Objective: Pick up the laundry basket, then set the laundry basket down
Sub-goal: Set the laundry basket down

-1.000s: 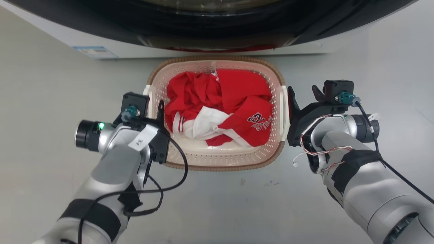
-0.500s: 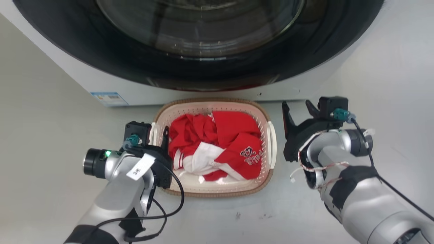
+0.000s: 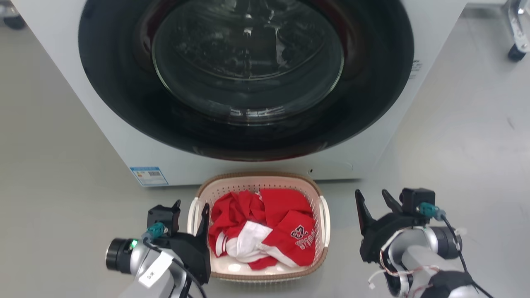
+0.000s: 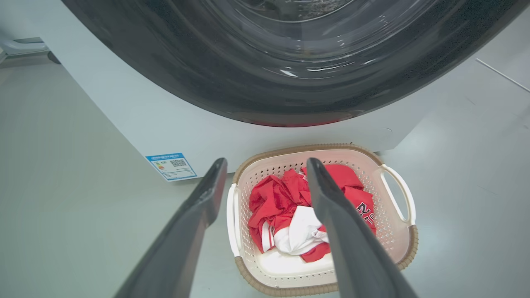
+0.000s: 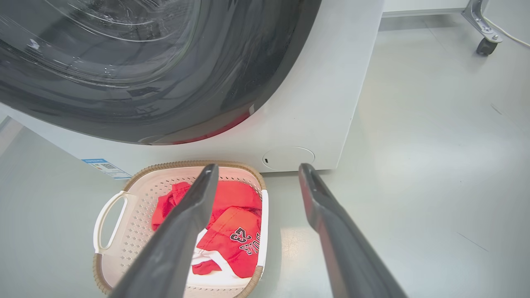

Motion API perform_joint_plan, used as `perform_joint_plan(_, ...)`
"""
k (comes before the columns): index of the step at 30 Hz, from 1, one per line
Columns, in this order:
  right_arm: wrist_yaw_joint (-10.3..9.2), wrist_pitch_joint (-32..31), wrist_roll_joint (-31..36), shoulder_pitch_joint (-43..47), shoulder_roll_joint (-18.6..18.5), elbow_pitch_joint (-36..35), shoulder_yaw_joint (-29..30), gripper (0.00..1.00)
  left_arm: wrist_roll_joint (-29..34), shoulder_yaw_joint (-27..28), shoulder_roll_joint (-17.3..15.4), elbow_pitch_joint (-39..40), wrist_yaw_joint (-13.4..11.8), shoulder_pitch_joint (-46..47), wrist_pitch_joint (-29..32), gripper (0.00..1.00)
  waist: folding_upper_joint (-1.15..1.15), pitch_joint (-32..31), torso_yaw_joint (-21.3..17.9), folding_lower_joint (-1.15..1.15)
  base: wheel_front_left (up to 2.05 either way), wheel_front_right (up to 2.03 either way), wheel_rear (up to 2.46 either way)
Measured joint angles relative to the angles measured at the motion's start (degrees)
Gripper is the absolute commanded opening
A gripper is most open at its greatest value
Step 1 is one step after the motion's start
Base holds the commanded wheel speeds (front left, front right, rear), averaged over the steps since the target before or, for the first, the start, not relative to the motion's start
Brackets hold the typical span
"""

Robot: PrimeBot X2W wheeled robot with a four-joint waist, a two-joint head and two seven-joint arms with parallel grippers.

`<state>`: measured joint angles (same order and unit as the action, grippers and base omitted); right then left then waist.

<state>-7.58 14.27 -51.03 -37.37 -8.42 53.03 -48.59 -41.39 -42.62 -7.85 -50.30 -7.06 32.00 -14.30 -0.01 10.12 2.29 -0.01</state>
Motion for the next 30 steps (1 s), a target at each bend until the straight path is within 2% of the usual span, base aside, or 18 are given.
perform_joint_plan(4,0.0,0.01,2.68,4.94,-1.04,-4.37,3.22,1.0,2.37,2.37,-1.78,5.16,0.0,-5.3,0.0,1.0,-0.01,-3.24,-0.1,0.0,0.0,0.0,0.0)
perform_joint_plan(11,0.0,0.02,8.44,14.01,-2.65,-12.2,10.18,1.0,6.95,10.12,-3.47,11.49,-0.01,-13.8,0.0,1.0,0.0,-7.8,-0.4,0.0,0.0,0.0,0.0)
perform_joint_plan(21,0.0,0.01,18.9,28.03,-2.9,-25.17,20.92,1.0,15.84,21.15,-3.52,23.54,-0.01,-27.9,0.0,1.0,0.0,-12.21,-0.42,0.0,0.0,0.0,0.0)
perform_joint_plan(30,0.0,0.02,28.3,36.28,-1.71,-38.45,28.15,1.0,23.95,28.62,-1.59,35.19,-0.02,-36.2,-0.01,1.0,0.01,-12.74,-0.52,0.01,0.0,0.0,0.0)
